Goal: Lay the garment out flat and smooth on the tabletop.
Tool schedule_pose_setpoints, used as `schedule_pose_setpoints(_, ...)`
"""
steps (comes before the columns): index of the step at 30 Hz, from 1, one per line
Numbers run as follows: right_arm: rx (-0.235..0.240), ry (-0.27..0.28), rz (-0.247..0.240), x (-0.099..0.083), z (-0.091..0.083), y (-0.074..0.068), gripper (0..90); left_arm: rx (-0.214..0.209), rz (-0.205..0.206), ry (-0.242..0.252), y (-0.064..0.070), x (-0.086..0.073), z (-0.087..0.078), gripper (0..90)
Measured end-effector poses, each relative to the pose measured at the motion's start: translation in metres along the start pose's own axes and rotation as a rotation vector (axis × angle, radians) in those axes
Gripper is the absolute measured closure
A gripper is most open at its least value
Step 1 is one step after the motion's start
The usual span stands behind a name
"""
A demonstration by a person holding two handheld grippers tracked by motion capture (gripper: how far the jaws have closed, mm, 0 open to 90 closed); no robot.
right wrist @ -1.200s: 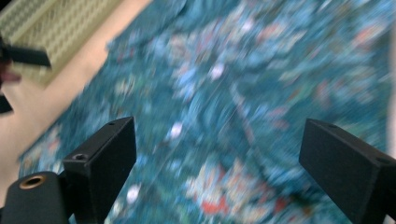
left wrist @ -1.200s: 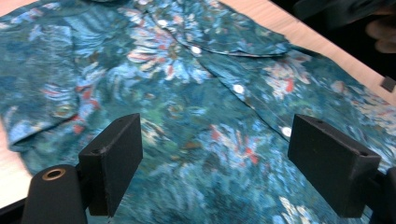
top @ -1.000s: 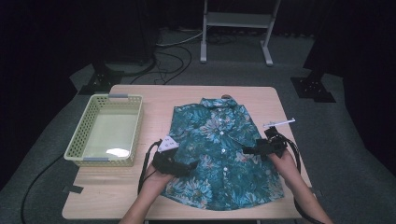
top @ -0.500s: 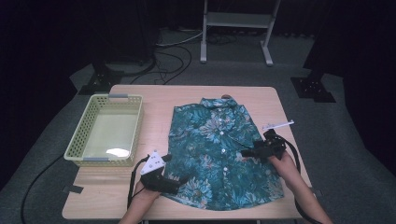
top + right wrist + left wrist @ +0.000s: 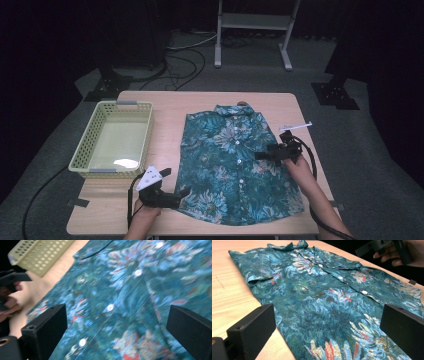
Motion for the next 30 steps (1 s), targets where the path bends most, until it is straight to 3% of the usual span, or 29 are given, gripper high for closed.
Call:
schedule_pose_setpoints(3, -0.011, -0.035, 0.029, 0.007, 0.003, 0.0, 3.1, -0.007, -0.009, -0.002, 0.0, 0.0, 0.0, 0.0)
schedule_pose_setpoints(4, 0.006, -0.038, 0.033, 0.01, 0.004, -0.002, 3.1, -0.001, -0.002, -0.003, 0.0, 0.0, 0.0, 0.0)
schedule_pose_setpoints(8, 0.017, -0.044, -0.012, 0.019, 0.01, -0.007, 3.1, -0.002, -0.009, -0.006, -0.001, -0.003, 0.001, 0.0)
schedule_pose_setpoints(11, 0.015, -0.053, -0.012, 0.027, 0.016, -0.007, 3.7, 0.0, -0.007, -0.017, -0.001, -0.005, 0.002, 0.0)
schedule_pose_setpoints(13, -0.014, -0.052, -0.013, 0.033, 0.019, -0.003, 9.3, -0.012, 0.0, -0.037, 0.001, -0.007, 0.003, 0.0)
schedule_pose_setpoints(20, -0.11, -0.1, -0.037, 0.056, 0.036, 0.008, 9.3, -0.029, 0.03, -0.047, 0.007, -0.009, 0.006, 0.0)
schedule_pose_setpoints(23, -0.155, -0.137, -0.055, 0.059, 0.046, 0.015, 9.3, -0.029, 0.03, -0.053, 0.006, -0.01, 0.006, 0.0)
schedule_pose_setpoints(25, -0.152, -0.169, -0.047, 0.058, 0.053, 0.019, 9.3, -0.024, 0.038, -0.057, 0.005, -0.011, 0.006, 0.0)
schedule_pose_setpoints(28, -0.185, -0.164, -0.042, 0.059, 0.058, 0.028, 9.8, -0.018, 0.034, -0.055, 0.003, -0.012, 0.006, 0.0)
schedule_pose_setpoints(30, -0.215, -0.155, -0.057, 0.06, 0.061, 0.036, 22.5, -0.019, 0.026, -0.05, 0.003, -0.011, 0.006, 0.0)
Point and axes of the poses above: each handheld gripper's, and its own axes: z roughly forward along the jaws, x roughly out of its top, y roughly to its right, the point moved 10 cm from there along z, roughly forward along the jaws, and after that the axes turned 1 degree about y, right-handed, at the moved point
